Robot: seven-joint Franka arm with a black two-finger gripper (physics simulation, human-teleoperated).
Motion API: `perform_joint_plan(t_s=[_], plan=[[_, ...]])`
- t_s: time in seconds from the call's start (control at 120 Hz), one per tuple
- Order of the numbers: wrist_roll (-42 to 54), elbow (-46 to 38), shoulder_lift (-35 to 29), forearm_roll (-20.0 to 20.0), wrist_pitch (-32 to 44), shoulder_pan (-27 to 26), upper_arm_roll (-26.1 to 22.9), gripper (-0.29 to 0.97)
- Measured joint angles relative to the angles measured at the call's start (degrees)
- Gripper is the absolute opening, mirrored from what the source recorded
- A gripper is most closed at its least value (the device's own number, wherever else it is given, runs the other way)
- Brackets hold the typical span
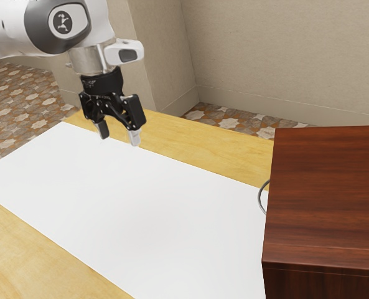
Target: Pull the drawer handle with one arm to open the drawer
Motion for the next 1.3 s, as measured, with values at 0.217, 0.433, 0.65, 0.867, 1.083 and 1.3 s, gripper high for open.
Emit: perform_joint_plan(t_s=[0.217,0.433,0.65,0.867,1.083,1.3], plan=[[0.7,2.1,-0.4,-2.5,5.2,0.0,2.2,0.68],[-3.8,4.6,-8.1,-9.7,4.7,0.1,5.0,0.68],[-8.7,-1.5,-9.8,-14.5,6.1,1.1,7.4,0.68],[-14.5,-8.5,-11.4,-19.4,11.4,2.2,7.9,0.62],[-19.2,-12.2,-12.1,-22.2,16.7,-0.8,5.6,0.58],[-22.7,-14.8,-11.2,-22.7,20.4,-1.2,5.1,0.55]])
